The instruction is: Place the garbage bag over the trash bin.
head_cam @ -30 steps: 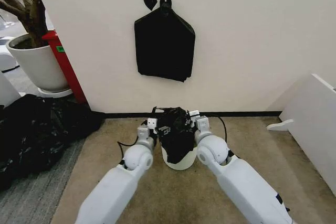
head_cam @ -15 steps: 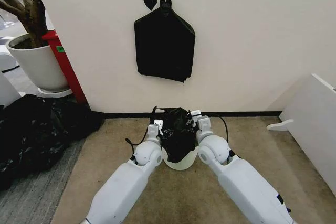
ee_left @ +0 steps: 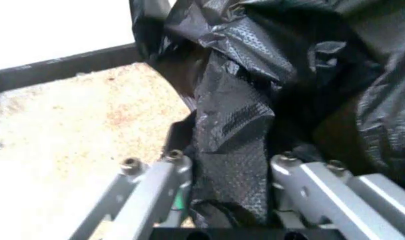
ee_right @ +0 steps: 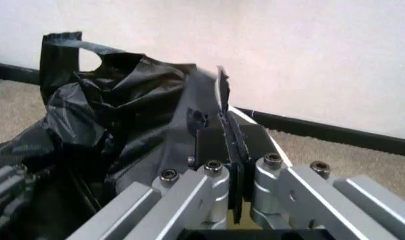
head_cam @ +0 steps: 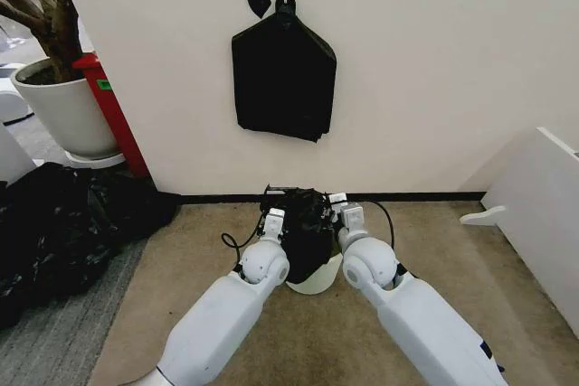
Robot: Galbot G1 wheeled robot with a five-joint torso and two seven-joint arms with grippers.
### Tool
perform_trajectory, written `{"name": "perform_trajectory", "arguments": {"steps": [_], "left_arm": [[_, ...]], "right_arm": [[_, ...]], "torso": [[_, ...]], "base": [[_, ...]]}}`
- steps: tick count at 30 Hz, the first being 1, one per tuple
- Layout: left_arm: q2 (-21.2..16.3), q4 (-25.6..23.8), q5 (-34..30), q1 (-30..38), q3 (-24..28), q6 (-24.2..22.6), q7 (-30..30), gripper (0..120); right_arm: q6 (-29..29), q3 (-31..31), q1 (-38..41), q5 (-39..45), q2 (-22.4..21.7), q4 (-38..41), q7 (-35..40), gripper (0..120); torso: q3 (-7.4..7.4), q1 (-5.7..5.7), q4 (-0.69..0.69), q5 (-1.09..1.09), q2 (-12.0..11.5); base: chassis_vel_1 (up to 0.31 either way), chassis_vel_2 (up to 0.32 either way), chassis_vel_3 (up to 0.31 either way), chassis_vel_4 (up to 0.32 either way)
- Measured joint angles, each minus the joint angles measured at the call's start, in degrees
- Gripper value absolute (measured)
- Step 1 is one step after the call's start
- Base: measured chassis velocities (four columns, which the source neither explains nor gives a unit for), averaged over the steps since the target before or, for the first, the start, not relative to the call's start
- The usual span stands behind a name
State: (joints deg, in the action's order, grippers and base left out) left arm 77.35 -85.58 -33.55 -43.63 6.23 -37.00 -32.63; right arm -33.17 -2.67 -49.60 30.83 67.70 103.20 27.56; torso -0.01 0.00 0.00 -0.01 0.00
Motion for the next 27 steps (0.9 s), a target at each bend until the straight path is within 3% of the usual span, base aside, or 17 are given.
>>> {"name": "perform_trajectory", "arguments": {"steps": [9, 11, 13, 18, 24, 27], "left_arm": [[-4.6, -0.4, -6.1, 3.1, -1.0, -1.1, 3.3, 8], [-7.9, -2.4, -5.9, 3.5, -1.6, 0.4, 8.2, 5], [-8.8, -2.7, -5.5, 3.5, -1.8, 0.9, 9.6, 5], [-13.8, -4.0, -1.1, 2.7, -3.7, 6.8, 21.1, 4], [-15.2, -4.0, 1.4, 2.1, -5.5, 12.5, 28.1, 4], [-15.4, -3.7, 2.7, 2.1, -5.7, 15.8, 29.7, 4]], "right_arm": [[1.8, 1.6, -2.9, 0.1, -1.5, 1.5, -0.5, 0], [4.5, 3.1, -4.3, 0.1, -2.1, 1.5, -1.4, 0], [5.2, 3.4, -4.6, 0.2, -2.3, 1.5, -1.6, 0], [9.6, 4.8, -5.8, 0.3, -2.9, 1.2, -4.0, 0], [12.0, 4.9, -7.0, -0.1, -3.5, 1.4, -5.6, 0], [14.8, 4.6, -8.2, -1.4, -4.2, 2.0, -9.2, 6]], "torso": [[0.02, 0.0, -0.01, 0.02, 0.0], [0.02, 0.0, -0.01, 0.0, 0.0], [0.02, 0.0, -0.01, 0.01, 0.0], [0.02, 0.0, 0.02, 0.01, 0.0], [0.02, 0.0, 0.01, 0.0, 0.0], [0.02, 0.0, -0.01, 0.01, 0.0]], "base": [[0.0, 0.0, 0.0, 0.0], [0.0, 0.0, 0.0, 0.0], [0.0, 0.0, 0.0, 0.0], [0.0, 0.0, 0.0, 0.0], [0.0, 0.0, 0.0, 0.0], [0.0, 0.0, 0.0, 0.0]]}}
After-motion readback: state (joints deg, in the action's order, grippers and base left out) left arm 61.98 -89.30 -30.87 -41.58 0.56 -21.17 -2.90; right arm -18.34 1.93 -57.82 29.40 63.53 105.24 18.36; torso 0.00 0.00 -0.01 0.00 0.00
